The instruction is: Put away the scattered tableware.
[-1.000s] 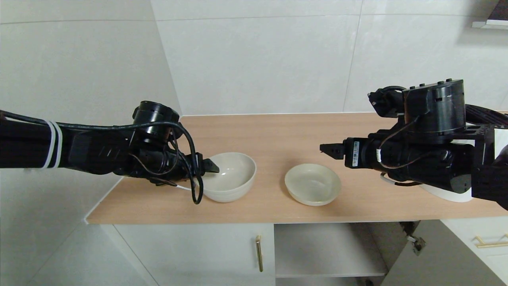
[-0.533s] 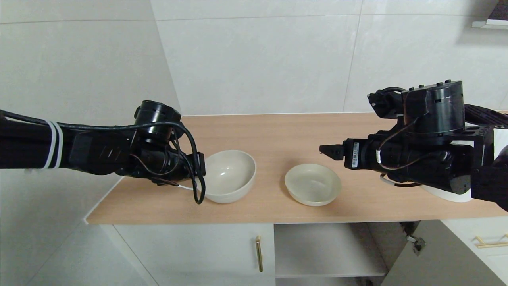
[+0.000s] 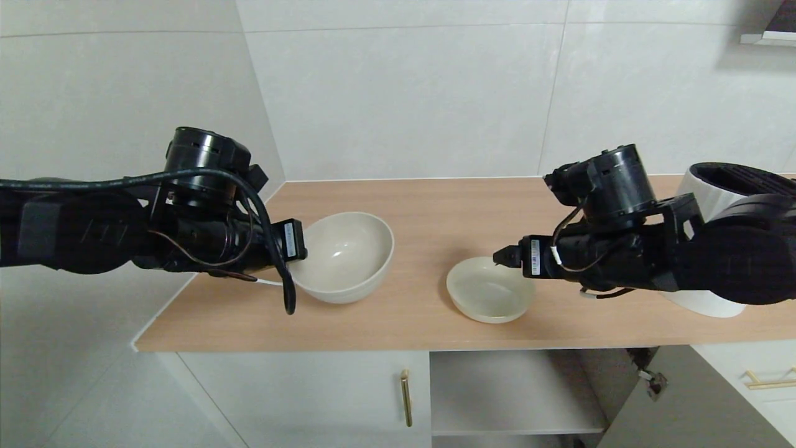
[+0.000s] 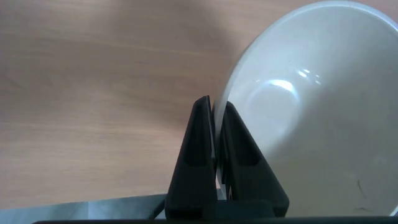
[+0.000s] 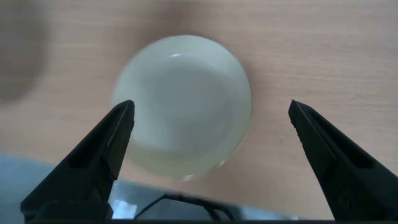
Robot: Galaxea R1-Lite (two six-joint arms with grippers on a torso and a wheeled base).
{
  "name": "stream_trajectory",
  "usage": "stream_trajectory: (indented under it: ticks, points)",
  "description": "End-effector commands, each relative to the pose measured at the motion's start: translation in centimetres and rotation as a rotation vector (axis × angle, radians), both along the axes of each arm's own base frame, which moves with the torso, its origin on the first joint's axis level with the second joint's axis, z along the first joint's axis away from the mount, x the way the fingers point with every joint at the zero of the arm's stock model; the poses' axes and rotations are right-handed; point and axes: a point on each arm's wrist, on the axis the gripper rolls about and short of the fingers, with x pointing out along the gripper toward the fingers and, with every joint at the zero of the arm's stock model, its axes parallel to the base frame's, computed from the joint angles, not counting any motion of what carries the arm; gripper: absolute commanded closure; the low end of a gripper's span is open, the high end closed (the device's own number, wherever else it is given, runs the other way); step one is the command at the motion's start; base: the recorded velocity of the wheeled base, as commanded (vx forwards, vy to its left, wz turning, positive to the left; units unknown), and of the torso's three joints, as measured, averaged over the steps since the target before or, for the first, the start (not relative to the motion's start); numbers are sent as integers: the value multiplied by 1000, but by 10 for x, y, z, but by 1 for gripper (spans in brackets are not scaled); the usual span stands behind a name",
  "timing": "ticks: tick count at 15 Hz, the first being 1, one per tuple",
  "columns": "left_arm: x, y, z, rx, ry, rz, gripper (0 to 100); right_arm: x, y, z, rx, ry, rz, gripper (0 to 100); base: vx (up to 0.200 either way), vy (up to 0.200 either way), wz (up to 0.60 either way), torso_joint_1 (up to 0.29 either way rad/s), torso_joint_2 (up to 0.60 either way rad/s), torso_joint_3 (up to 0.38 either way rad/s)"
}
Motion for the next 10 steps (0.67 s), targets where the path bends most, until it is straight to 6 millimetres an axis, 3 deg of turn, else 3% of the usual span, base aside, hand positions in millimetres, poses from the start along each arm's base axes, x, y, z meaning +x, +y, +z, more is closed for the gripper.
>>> stream_trajectory:
  ticks: [1, 4, 10]
  points:
    - [-8, 2, 10, -6, -31, 1, 100, 21, 8, -27, -50, 51, -34, 0, 0, 0, 0, 0, 0, 0]
    - [-9, 2, 11, 2, -37, 13, 100, 34, 4, -41, -70, 79, -66, 0, 0, 0, 0, 0, 0, 0]
    - [-8, 2, 11, 2, -37, 13, 100, 48, -4, -45, -45, 80, -105, 0, 0, 0, 0, 0, 0, 0]
